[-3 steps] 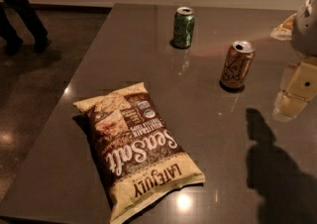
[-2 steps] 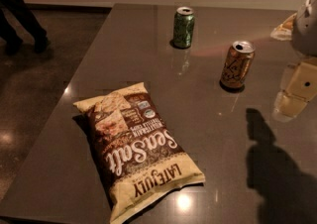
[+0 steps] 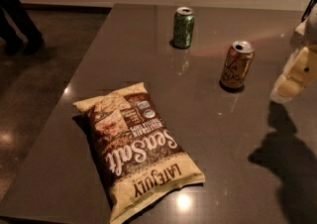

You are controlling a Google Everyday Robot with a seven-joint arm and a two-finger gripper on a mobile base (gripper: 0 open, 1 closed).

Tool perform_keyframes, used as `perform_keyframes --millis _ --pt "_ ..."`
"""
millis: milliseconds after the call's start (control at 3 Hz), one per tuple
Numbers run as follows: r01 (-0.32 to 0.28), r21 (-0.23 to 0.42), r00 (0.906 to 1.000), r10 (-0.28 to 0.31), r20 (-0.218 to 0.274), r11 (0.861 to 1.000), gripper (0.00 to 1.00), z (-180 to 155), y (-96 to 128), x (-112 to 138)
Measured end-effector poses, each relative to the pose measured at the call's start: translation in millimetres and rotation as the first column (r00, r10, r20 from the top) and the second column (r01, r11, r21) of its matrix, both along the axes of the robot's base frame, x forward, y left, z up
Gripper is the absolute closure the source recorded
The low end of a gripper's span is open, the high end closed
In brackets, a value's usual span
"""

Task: Move orange can near green can

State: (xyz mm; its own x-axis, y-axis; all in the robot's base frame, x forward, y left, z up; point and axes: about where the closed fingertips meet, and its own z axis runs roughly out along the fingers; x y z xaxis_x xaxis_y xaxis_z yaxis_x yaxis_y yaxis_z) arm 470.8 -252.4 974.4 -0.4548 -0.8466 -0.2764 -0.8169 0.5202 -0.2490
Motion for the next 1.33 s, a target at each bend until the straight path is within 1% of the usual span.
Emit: perform_keyframes --millis 333,667,1000,1333 --pt "0.115 0.104 0.9897 -0.123 0.073 0.988 0.00 -6.4 -20.2 31.9" --pt "0.158 0.200 0.9743 -0.185 0.128 0.967 0.00 -10.5 -16.1 70.6" --pt "0.149 0.261 0.9730 -0.188 0.134 0.954 0.00 -20.1 2.2 101.4" --pt "0.132 0.301 0.9785 -0.173 0.112 0.944 0.00 -35.2 22.3 123.6"
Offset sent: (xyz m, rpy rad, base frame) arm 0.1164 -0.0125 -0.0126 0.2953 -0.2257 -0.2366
